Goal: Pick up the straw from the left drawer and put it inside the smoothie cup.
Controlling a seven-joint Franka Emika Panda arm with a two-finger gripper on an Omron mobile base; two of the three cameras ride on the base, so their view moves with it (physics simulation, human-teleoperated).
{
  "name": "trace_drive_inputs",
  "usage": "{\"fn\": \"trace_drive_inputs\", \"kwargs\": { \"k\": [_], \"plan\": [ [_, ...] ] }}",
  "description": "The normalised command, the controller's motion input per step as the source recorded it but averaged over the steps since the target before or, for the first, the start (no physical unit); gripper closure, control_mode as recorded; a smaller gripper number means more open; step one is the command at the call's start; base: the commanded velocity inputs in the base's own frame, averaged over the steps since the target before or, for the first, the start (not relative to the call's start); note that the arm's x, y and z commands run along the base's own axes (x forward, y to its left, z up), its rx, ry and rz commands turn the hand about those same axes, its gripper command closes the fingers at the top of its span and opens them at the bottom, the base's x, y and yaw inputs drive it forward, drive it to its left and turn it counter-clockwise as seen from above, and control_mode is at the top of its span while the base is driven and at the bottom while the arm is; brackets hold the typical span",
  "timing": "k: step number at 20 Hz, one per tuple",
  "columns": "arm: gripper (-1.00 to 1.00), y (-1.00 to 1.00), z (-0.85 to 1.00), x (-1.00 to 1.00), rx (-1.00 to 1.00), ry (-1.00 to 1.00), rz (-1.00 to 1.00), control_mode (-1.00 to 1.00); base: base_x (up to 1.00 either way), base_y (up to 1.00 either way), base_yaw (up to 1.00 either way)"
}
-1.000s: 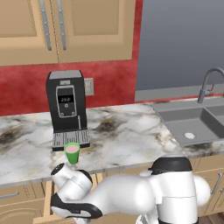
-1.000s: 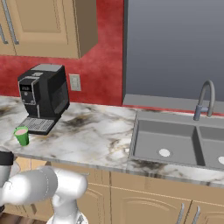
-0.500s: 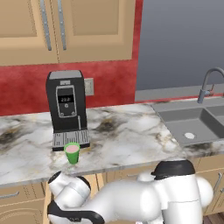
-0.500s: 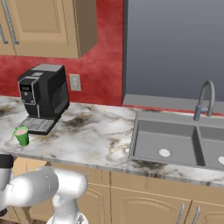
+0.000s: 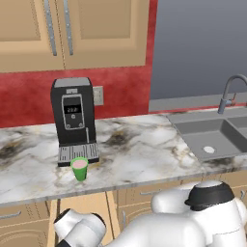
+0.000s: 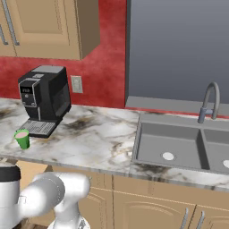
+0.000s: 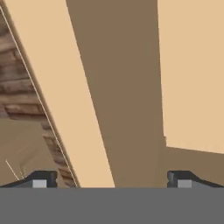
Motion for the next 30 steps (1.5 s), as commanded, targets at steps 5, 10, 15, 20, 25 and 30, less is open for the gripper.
{"fn": "trace_drive_inputs", "kwargs": {
  "k": [5,10,15,20,25,30],
  "plan": [
    [-1.0,0.1,0.88,-0.43,0.0,-0.11,-0.09,-1.0,0.0,0.0,0.0],
    [-1.0,0.15,1.0,0.0,-0.07,-0.21,-0.1,-1.0,0.0,0.0,0.0],
    [-1.0,0.0,0.92,0.14,-0.03,-0.19,-0.18,-1.0,0.0,0.0,0.0],
    [-1.0,0.0,0.24,0.64,-0.01,-0.1,-0.22,-1.0,0.0,0.0,0.0],
    [-1.0,0.0,0.0,0.77,-0.01,-0.06,-0.25,-1.0,0.0,0.0,0.0],
    [-1.0,0.01,0.0,0.42,-0.04,0.0,-0.16,-1.0,0.0,0.0,0.0]
  ]
}}
